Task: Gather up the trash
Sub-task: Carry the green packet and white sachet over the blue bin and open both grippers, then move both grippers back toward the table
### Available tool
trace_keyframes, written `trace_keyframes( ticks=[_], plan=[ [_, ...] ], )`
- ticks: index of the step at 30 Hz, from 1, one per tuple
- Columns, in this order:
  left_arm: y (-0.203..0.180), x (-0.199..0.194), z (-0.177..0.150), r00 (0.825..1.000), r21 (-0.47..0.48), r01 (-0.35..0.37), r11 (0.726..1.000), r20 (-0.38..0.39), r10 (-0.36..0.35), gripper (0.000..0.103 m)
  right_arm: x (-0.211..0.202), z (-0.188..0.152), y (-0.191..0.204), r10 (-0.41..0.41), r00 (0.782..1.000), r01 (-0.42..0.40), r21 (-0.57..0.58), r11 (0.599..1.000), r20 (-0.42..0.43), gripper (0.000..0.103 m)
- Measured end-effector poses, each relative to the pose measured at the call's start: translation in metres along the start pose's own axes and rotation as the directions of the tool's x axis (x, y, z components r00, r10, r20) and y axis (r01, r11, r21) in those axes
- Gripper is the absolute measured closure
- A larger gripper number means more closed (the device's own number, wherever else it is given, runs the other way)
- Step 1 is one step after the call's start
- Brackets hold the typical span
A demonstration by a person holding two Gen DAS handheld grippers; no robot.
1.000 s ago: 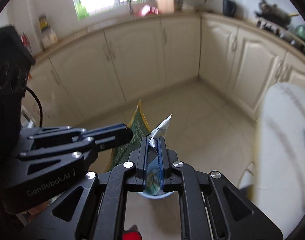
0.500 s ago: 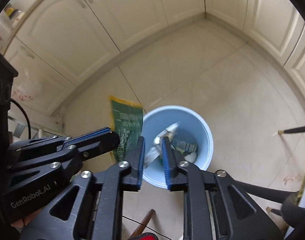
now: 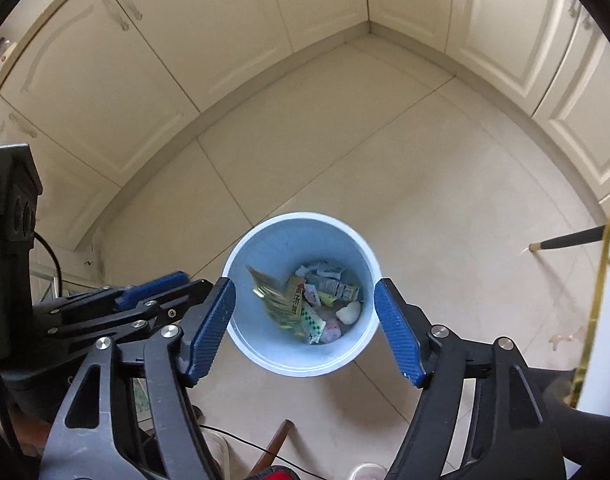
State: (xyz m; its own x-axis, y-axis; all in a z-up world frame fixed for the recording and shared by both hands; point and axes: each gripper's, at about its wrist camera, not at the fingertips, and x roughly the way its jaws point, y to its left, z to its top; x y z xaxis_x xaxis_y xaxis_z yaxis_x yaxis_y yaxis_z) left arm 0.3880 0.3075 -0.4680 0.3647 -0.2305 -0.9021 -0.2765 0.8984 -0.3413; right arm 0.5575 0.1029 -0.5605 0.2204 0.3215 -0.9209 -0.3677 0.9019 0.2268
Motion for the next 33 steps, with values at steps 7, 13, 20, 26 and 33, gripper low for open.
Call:
trace_keyframes(
  ticks=[7, 13, 20, 26, 33],
  plan=[
    [-0.013, -0.109, -0.003, 0.958, 0.001, -0.152, 0.988, 0.247, 0.147, 0.056, -0.072, -0.002, 0.027, 0.009, 0.993, -0.002, -0.061, 0.998, 0.118, 0.02],
    [-0.055, -0.216, -0.025, 0.851, 0.025, -0.218, 0.976, 0.494, 0.178, 0.038, -0.179, -0.023, 0.056, -0.008, 0.948, 0.052, -0.128, 0.99, 0.317, 0.009],
    [-0.118, -0.311, -0.071, 0.727, 0.096, -0.19, 0.977, 0.683, 0.074, 0.013, -0.326, -0.074, 0.068, -0.057, 0.828, 0.122, -0.079, 0.989, 0.558, 0.0],
    [-0.174, -0.365, -0.127, 0.624, 0.184, -0.16, 0.97, 0.78, -0.045, 0.003, -0.443, -0.133, 0.061, -0.126, 0.694, 0.19, -0.011, 0.982, 0.709, 0.0],
    [-0.206, -0.405, -0.221, 0.509, 0.268, -0.23, 0.935, 0.853, -0.119, 0.001, -0.55, -0.201, 0.071, -0.203, 0.523, 0.251, 0.078, 0.965, 0.828, 0.0]
  ],
)
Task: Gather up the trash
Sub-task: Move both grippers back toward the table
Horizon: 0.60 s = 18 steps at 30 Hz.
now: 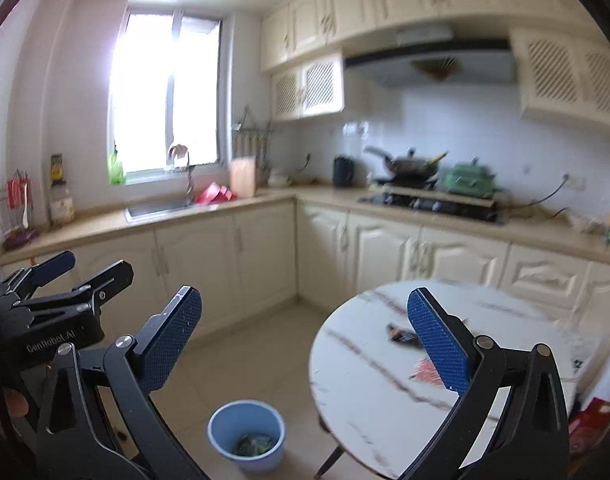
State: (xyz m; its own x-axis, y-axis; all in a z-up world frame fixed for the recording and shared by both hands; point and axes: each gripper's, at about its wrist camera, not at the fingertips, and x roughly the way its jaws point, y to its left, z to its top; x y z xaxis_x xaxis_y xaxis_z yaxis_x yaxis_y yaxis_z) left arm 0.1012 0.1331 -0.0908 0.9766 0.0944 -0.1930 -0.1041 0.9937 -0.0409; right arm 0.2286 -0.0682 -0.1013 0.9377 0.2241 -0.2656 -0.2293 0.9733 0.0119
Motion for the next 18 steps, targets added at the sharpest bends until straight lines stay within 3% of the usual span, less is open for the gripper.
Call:
trace_keyframes(
  ticks=[4, 6, 9, 13, 18],
  plan=[
    [-0.031, -0.022, -0.007, 0.997, 0.013, 0.023, 1.0, 0.067, -0.024, 0.001, -0.045, 0.012, -0.011, -0.048, 0.997, 0.048, 0.0, 0.999, 0.066, 0.0],
    [-0.062, -0.037, -0.034, 0.996, 0.024, 0.028, 0.999, 0.086, -0.03, 0.001, -0.059, 0.015, -0.016, -0.063, 0.994, 0.062, 0.006, 0.998, 0.087, 0.0],
    [-0.078, -0.052, -0.079, 0.993, 0.043, 0.044, 0.998, 0.106, -0.049, 0.001, -0.075, 0.018, -0.022, -0.094, 0.989, 0.092, 0.015, 0.996, 0.114, 0.0],
    [-0.072, -0.069, -0.108, 0.993, 0.066, 0.071, 0.995, 0.094, -0.077, 0.001, -0.083, 0.019, -0.037, -0.12, 0.985, 0.117, 0.036, 0.992, 0.123, 0.0],
    [-0.092, -0.055, -0.101, 0.993, 0.078, 0.088, 0.993, 0.066, -0.093, 0.001, -0.079, 0.011, -0.061, -0.164, 0.981, 0.157, 0.071, 0.985, 0.106, 0.0]
  ],
)
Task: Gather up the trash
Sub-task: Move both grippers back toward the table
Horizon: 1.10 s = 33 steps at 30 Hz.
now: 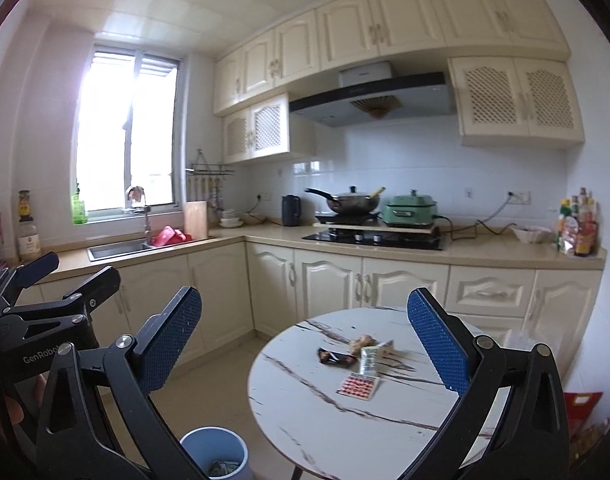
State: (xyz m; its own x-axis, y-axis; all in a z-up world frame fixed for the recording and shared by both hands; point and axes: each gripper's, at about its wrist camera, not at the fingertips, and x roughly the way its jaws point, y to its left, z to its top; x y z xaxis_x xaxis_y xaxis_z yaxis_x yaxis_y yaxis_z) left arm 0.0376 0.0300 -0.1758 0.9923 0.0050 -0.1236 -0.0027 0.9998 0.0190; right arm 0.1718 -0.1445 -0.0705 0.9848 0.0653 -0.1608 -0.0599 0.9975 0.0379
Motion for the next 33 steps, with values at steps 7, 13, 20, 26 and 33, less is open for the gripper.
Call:
trace_keyframes(
  ticks=[7, 13, 20, 26, 33],
  plan=[
    [-0.023, 0.067, 0.022, 0.996, 0.01, 0.027, 1.0, -0.081, -0.027, 0.001, 0.02, -0.014, -0.049, -0.074, 0.996, 0.076, 0.052, 0.996, -0.042, 0.0],
    [-0.064, 0.154, 0.024, 0.964, 0.021, 0.097, 0.995, -0.253, -0.089, 0.001, 0.06, -0.035, -0.1, -0.138, 0.981, 0.151, 0.098, 0.984, -0.134, 0.0],
    [-0.126, 0.254, 0.01, 0.874, 0.019, 0.188, 0.982, -0.459, -0.158, 0.001, 0.127, -0.077, -0.158, -0.178, 0.938, 0.224, 0.13, 0.966, -0.296, 0.0],
    [-0.185, 0.321, -0.007, 0.776, 0.032, 0.279, 0.96, -0.596, -0.205, 0.001, 0.179, -0.117, -0.195, -0.168, 0.894, 0.25, 0.151, 0.956, -0.415, 0.0],
    [-0.241, 0.391, -0.021, 0.661, 0.022, 0.362, 0.932, -0.711, -0.24, 0.001, 0.218, -0.148, -0.214, -0.138, 0.85, 0.247, 0.153, 0.957, -0.508, 0.0]
  ],
)
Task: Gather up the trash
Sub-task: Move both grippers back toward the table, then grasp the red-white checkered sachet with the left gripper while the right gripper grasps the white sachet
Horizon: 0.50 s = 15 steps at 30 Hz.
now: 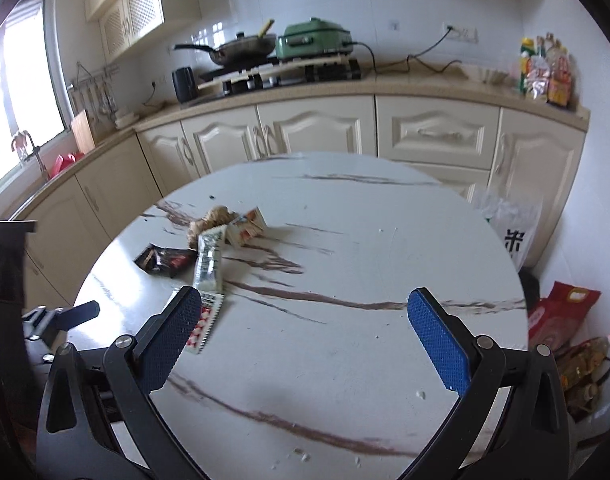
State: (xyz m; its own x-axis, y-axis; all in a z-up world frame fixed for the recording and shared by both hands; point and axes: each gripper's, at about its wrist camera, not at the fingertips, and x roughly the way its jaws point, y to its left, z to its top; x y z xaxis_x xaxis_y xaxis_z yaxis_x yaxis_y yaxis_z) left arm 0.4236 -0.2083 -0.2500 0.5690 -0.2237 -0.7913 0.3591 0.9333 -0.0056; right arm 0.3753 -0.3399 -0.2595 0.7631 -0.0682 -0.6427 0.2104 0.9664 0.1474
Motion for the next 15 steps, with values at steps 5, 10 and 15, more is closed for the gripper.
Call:
trace_keyframes(
  ticks=[5, 10, 15],
  plan=[
    [0.004, 0.029, 0.027, 0.999, -0.021, 0.031, 0.999, -0.04, -0.032, 0.005, 0.015, 0.005, -0.009, -0.004, 1.0, 0.004, 0.002, 1.0, -0.017, 0.0],
    [0.005, 0.038, 0.038, 1.0, 0.014, 0.017, 1.0, -0.019, -0.017, 0.016, 0.024, 0.01, -0.012, -0.01, 1.0, 0.01, 0.005, 1.0, -0.027, 0.0],
    [0.004, 0.033, 0.049, 0.998, 0.054, 0.068, 0.996, -0.007, -0.068, 0.056, 0.029, 0.012, -0.011, -0.017, 0.999, 0.017, 0.007, 1.0, -0.039, 0.0]
  ],
)
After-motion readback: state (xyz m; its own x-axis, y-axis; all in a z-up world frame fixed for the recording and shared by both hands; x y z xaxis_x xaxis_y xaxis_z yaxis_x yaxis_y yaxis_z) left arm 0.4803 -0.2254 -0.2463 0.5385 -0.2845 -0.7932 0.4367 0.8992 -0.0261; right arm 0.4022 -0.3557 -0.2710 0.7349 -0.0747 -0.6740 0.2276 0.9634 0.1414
